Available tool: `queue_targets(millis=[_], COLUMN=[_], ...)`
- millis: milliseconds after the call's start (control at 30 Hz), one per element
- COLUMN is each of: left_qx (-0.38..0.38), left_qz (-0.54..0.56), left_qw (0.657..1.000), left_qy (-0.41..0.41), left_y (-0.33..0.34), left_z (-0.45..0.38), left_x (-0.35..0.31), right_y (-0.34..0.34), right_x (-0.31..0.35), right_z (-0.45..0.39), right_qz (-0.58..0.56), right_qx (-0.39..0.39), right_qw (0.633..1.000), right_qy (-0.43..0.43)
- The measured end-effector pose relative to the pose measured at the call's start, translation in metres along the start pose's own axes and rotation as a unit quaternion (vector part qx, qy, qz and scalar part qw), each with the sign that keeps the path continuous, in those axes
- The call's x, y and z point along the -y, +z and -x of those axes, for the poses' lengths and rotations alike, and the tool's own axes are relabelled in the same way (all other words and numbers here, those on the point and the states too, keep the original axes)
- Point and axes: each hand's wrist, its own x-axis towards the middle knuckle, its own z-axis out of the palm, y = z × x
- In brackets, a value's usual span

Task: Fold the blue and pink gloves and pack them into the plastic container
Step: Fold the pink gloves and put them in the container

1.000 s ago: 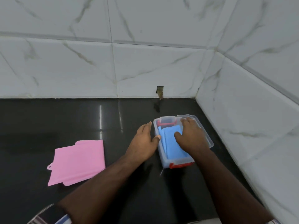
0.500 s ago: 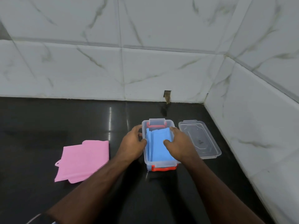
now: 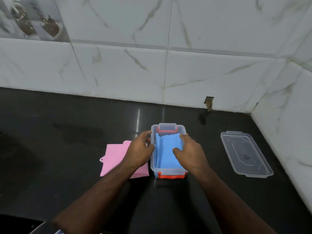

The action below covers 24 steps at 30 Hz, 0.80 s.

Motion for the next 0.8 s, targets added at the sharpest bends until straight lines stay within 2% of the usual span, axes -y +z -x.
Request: queue_targets(millis=[133,300,433,500,567,667,800], left_qx=[-0.018,-0.014,0.062,0.116,0.133,0.136,0.14], left_qz=[-0.037,-0.108,-0.191,-0.243,-0.292,-0.333,-0.316], left_qw=[0.999,0.994,0.975,0.95,0.923,0.906,0.914], left_qy=[0.011,0.032,0.096,0.161,0.213,0.222,0.212], left_y=[-0.026,-0.047,-0.041,-0.034,-0.023,-0.012,-0.014], left_z=[-0.005,0.0,0.016,0.026,0.033,0.031,0.022], left_x=[0.013,0.036,0.053,0.059,0.063,0.069,0.072], right_y=[-0.002,0.005,0.024,0.036,0.042,0.047,0.053], right_x=[0.008,0.031,0.053,0.063,0.067,0.069,0.071], right_z=[0.001,0.004,0.012,0.016,0.019,0.022,0.031], right_qz=[-0.031,-0.044,-0.062,-0.075,-0.078,-0.067,-0.063], right_qx=[-0.021,-0.086,-0.112,-0.125,-0.136,-0.149,-0.162], right_qw=[0.999,0.995,0.991,0.989,0.988,0.987,0.985], right_qy=[0.001,-0.002,-0.03,-0.024,-0.014,0.003,0.021])
